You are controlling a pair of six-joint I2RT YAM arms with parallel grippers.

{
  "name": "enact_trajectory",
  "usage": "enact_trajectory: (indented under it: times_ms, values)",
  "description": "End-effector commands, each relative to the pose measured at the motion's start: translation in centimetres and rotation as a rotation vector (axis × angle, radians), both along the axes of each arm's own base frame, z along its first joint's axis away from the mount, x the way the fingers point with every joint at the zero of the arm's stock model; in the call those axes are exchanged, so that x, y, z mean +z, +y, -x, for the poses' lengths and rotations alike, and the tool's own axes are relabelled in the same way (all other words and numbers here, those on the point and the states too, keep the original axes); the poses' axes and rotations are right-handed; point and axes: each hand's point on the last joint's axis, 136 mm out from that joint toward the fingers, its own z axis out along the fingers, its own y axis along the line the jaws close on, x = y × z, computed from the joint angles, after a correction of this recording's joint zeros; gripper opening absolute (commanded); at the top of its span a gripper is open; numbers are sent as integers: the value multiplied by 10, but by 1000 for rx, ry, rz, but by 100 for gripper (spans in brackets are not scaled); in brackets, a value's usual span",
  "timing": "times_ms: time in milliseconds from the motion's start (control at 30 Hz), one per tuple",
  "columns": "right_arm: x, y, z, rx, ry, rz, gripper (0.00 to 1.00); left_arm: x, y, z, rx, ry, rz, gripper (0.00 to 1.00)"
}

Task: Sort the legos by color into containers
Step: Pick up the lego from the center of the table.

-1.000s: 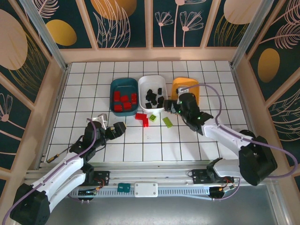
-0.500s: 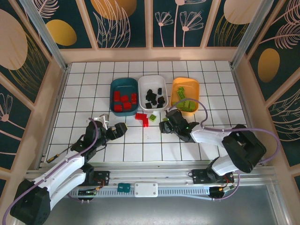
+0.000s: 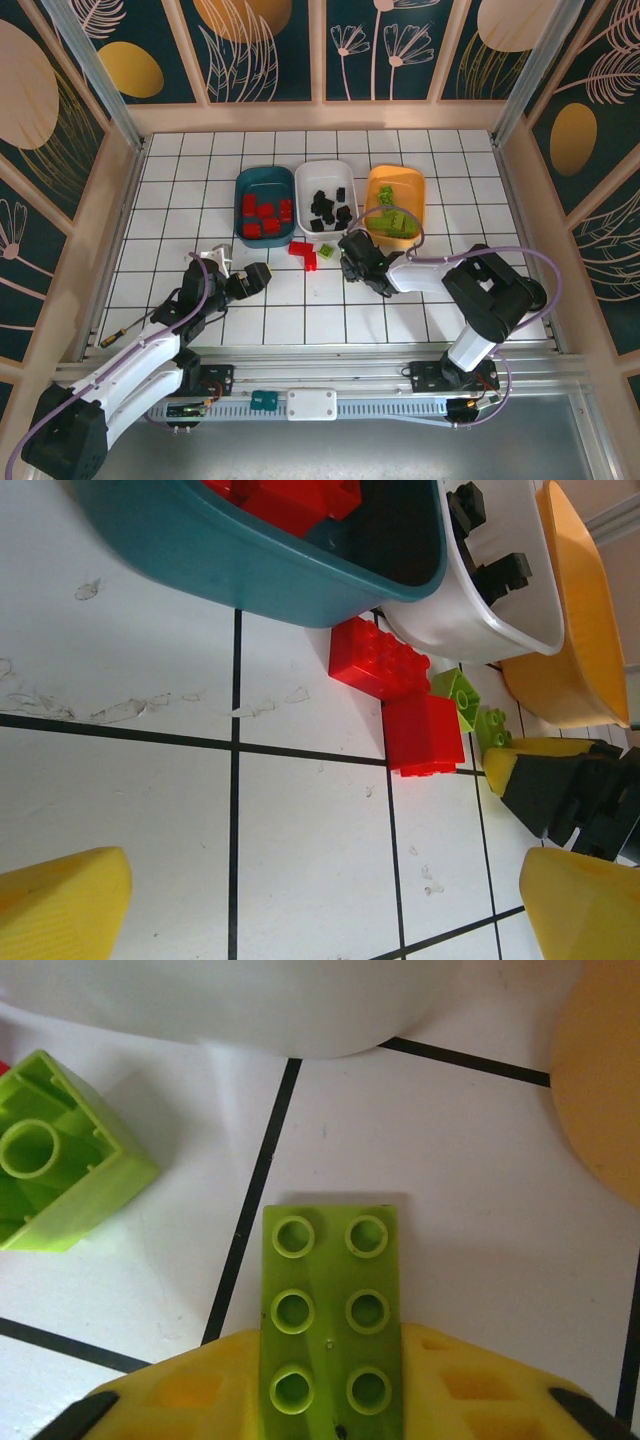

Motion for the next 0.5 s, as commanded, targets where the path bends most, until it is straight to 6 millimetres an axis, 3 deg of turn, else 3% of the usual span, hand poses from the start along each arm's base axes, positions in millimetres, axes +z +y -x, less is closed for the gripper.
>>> enact_trajectory:
  times_ms: [0,133,267,400,467]
  values:
    - [-4,-3,10,14,15,9,27,4,-5,1,-22,-23,26,98]
    - [23,12,21,65,-10,-140,22,4,-5,0,-22,-22,26,99]
    - [71,22,26,98,-81,-296,19,4,-5,0,-21,-25,26,99]
    - [119,5,12,37,-193,-371,19,3,-6,-1,-24,-23,30,99]
    - [130,-20,-7,-57,-232,-373,20,3,-6,-2,-21,-21,31,99]
